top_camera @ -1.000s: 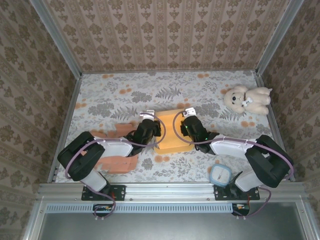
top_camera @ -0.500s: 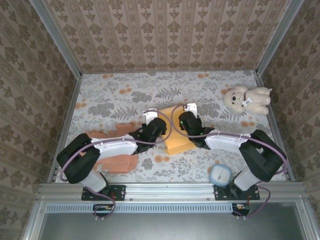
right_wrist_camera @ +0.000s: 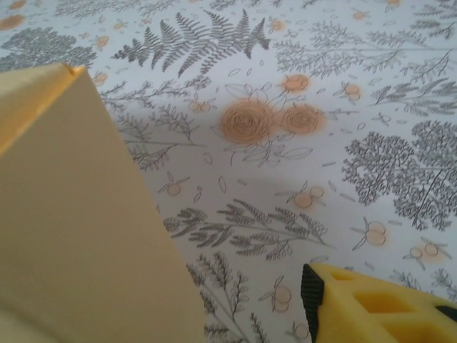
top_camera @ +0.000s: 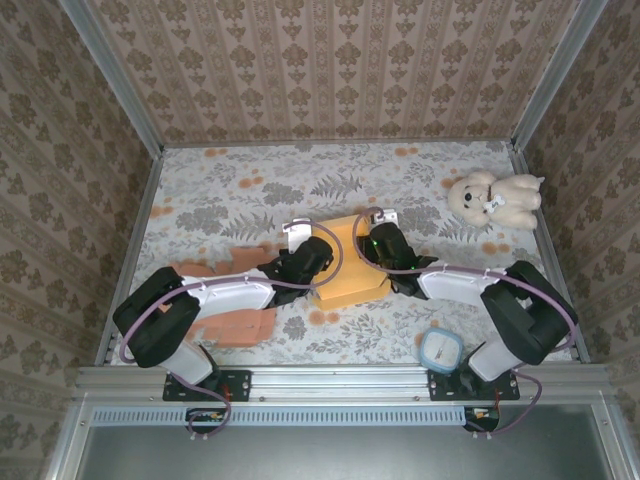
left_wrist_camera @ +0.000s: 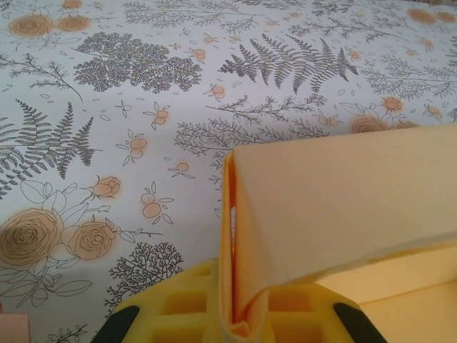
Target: Fold the paper box
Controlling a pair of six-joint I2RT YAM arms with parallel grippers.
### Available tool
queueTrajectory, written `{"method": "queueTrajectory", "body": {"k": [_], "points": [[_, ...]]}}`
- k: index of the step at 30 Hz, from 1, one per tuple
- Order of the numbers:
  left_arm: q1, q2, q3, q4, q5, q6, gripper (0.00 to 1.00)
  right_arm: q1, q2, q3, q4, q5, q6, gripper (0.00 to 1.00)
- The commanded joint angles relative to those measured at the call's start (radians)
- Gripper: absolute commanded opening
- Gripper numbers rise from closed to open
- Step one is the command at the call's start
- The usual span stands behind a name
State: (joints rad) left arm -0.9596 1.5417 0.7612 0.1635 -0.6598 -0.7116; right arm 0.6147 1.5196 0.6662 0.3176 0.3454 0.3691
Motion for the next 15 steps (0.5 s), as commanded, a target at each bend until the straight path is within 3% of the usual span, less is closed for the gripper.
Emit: {"method": "queueTrajectory", "body": {"k": [1, 8, 15], "points": [[0.011, -0.007, 0.021, -0.003, -0.055, -0.005, 0.00, -0.012, -0.074, -0.035, -0.007, -0.074, 0.013, 0.59], [0.025, 0.021, 0.041, 0.006, -0.037, 0.007, 0.00, -0.009, -0.229, -0.069, -0.088, -0.147, 0.020, 0.62], [0.028, 0.034, 0.052, 0.014, -0.023, 0.012, 0.00, -0.008, -0.312, -0.073, -0.143, -0.119, -0.004, 0.61]]}}
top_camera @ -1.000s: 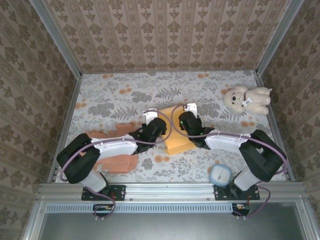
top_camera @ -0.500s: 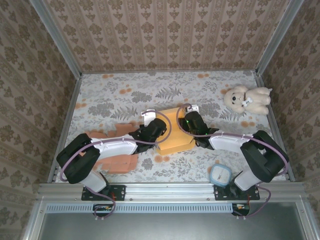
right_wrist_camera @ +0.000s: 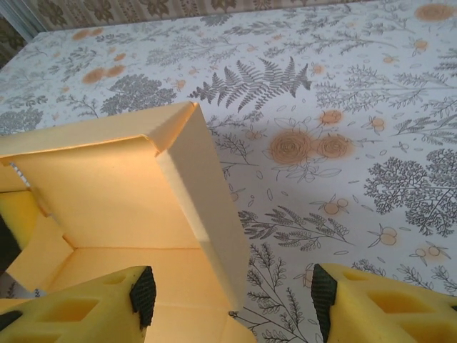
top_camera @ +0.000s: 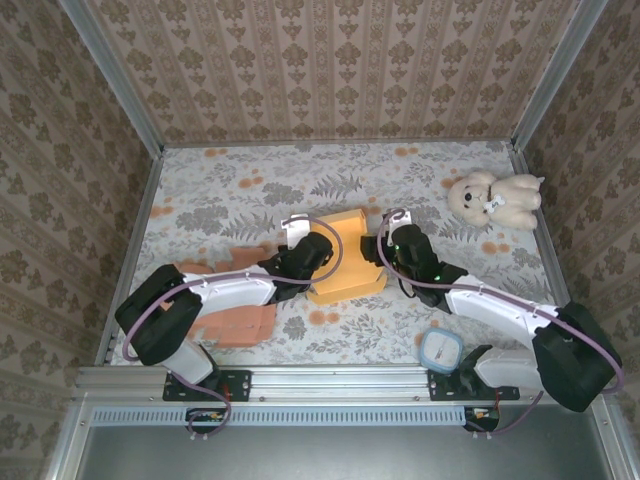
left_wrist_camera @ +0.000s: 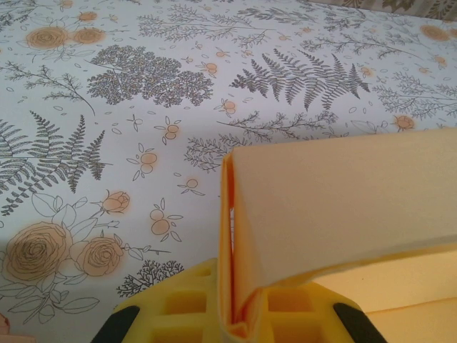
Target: Fold the paper box
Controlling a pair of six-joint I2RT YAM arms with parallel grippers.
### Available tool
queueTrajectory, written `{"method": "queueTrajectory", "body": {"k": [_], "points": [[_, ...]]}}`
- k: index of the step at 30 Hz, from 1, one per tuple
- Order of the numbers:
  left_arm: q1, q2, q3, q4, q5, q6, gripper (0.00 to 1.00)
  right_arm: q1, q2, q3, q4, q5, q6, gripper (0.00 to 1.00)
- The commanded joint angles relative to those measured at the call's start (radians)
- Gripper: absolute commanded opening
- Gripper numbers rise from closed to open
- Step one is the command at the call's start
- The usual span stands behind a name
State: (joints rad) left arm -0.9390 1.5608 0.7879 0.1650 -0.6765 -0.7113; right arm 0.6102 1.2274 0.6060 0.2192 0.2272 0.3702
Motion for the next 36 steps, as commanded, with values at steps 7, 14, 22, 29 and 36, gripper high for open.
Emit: {"method": "queueTrajectory", "body": {"k": [7, 14, 22, 29, 36], "points": [[0.020, 0.024, 0.031, 0.021, 0.034, 0.060, 0.00, -0.004, -0.026, 0.013, -0.044, -0.019, -0.013, 0.60], [0.108, 0.017, 0.045, 0.040, 0.234, 0.234, 0.00, -0.006, -0.215, 0.034, -0.271, 0.046, 0.001, 0.62], [0.150, -0.024, 0.090, 0.031, 0.511, 0.537, 0.00, -0.012, -0.533, 0.086, -0.563, 0.081, 0.000, 0.75], [0.146, -0.049, 0.150, -0.054, 0.620, 0.784, 0.01, -0.015, -0.735, -0.102, -0.477, 0.109, 0.013, 0.81], [0.137, 0.071, 0.405, -0.453, 0.601, 1.077, 0.03, -0.016, -0.870, -0.147, -0.489, 0.149, 0.021, 0.82]]}}
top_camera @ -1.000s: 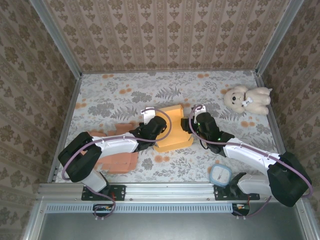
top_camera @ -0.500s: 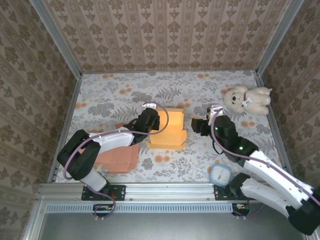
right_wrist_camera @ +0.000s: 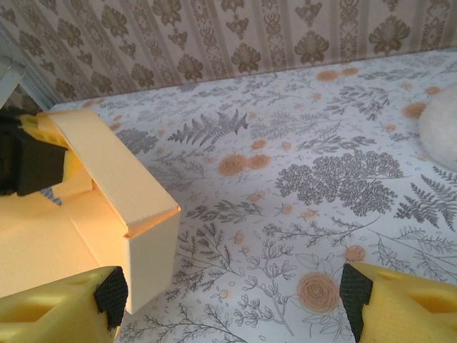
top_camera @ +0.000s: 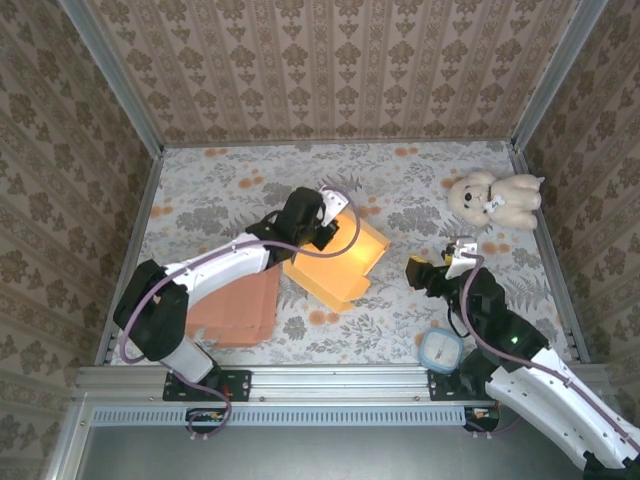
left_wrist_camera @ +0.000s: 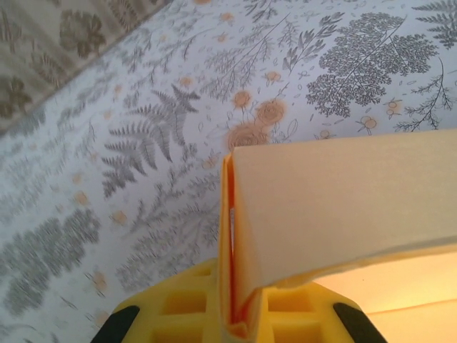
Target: Fold the paper box
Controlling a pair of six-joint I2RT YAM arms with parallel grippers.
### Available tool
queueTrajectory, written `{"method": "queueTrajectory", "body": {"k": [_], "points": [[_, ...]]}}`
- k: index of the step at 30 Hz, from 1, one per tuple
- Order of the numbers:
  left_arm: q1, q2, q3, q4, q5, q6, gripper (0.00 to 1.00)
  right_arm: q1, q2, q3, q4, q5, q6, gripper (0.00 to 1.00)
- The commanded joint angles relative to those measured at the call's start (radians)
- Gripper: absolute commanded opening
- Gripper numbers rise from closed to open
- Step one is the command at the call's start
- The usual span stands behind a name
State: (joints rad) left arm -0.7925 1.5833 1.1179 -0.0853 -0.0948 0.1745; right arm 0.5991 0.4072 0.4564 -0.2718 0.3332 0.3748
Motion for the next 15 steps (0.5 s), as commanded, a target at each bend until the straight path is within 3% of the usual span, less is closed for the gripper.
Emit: {"method": "queueTrajectory", "body": {"k": [1, 8, 10, 15], "points": [[-0.016, 0.066, 0.098, -0.244, 0.013, 0.250, 0.03, -0.005, -0.068, -0.001, -0.002, 0.046, 0.021, 0.82], [-0.082, 0.192, 0.216, -0.442, -0.139, 0.571, 0.02, -0.005, -0.179, -0.004, -0.052, 0.061, 0.036, 0.83], [-0.093, 0.206, 0.248, -0.499, -0.131, 0.637, 0.01, -0.005, -0.205, -0.008, -0.057, 0.073, 0.038, 0.84], [-0.146, 0.200, 0.209, -0.473, -0.148, 0.891, 0.00, -0.007, -0.232, -0.016, -0.058, 0.084, 0.040, 0.84]]}}
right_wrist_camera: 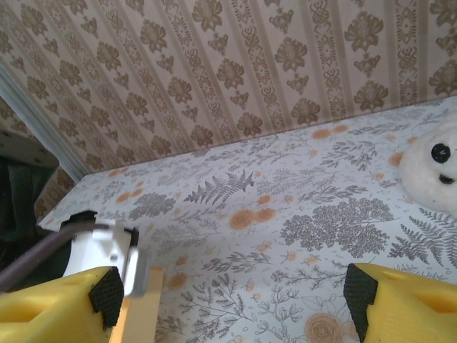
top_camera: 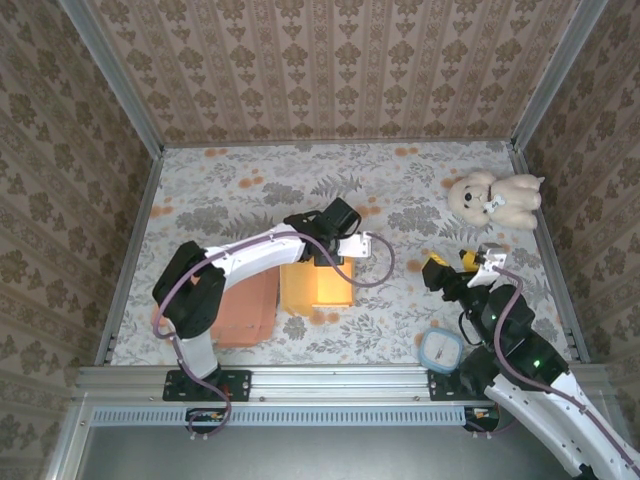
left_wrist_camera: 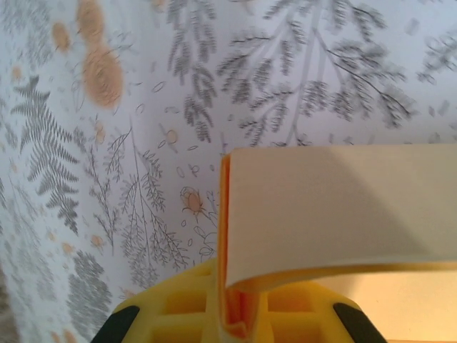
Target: Fold the paper box
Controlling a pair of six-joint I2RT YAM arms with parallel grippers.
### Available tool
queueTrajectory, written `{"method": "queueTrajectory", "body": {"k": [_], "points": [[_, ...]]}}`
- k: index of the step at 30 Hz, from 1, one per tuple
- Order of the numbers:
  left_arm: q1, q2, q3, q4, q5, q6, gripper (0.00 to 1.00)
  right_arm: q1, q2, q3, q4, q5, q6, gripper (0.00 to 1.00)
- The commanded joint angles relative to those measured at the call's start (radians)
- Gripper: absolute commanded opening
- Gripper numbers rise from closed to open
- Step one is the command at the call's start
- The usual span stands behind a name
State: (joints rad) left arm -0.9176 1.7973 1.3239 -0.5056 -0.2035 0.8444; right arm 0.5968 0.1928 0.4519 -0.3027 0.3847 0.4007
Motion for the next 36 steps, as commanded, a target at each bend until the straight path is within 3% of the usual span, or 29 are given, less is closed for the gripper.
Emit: {"method": "queueTrajectory", "body": {"k": [1, 15, 25, 36], "points": [[-0.025, -0.006, 0.007, -0.037, -0.049, 0.262, 0.00, -0.003, -0.017, -0.010, -0.026, 0.034, 0.015, 0.84], [-0.081, 0.280, 0.246, 0.015, -0.169, 0.651, 0.00, -0.005, -0.017, -0.012, -0.033, 0.059, -0.002, 0.84], [-0.064, 0.347, 0.296, 0.036, -0.146, 0.657, 0.08, -0.005, -0.013, -0.015, -0.032, 0.064, -0.009, 0.84], [-0.061, 0.349, 0.312, 0.037, -0.174, 0.657, 0.27, -0.005, -0.010, -0.018, -0.035, 0.069, -0.012, 0.84]]}}
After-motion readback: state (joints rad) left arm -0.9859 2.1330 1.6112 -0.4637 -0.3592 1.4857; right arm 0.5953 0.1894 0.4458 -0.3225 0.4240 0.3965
